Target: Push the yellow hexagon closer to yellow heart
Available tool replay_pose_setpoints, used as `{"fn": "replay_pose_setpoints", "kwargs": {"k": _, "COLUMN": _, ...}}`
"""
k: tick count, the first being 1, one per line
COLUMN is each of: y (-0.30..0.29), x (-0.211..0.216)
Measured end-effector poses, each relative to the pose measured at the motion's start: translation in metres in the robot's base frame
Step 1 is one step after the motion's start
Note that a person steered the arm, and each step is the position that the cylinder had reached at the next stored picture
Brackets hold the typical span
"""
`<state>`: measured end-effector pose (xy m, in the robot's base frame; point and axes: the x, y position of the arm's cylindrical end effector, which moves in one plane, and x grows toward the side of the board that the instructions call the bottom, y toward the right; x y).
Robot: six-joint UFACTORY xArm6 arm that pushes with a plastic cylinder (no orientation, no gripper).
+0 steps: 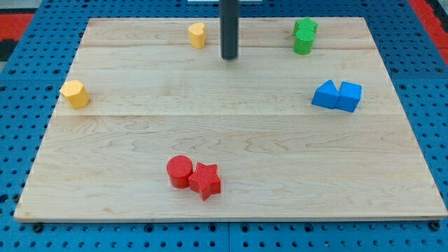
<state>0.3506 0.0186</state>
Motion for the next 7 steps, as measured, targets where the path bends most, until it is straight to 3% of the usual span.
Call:
{"fn": "replay_pose_setpoints", "kwargs": {"k": 1, "y": -0.040, "x": 0.070}}
{"fn": "replay_pose_setpoints", "kwargs": {"k": 2, "y": -0.113, "x": 0.110}}
{"fn": "replay_pose_setpoints", "kwargs": {"k": 4, "y": -0.270, "x": 0.098}}
{"fn": "replay_pose_setpoints", "kwargs": {"k": 6, "y": -0.270, "x": 0.040}}
{"fn": "replay_pose_setpoints", "kwargs": {"k": 7, "y": -0.307, "x": 0.049}}
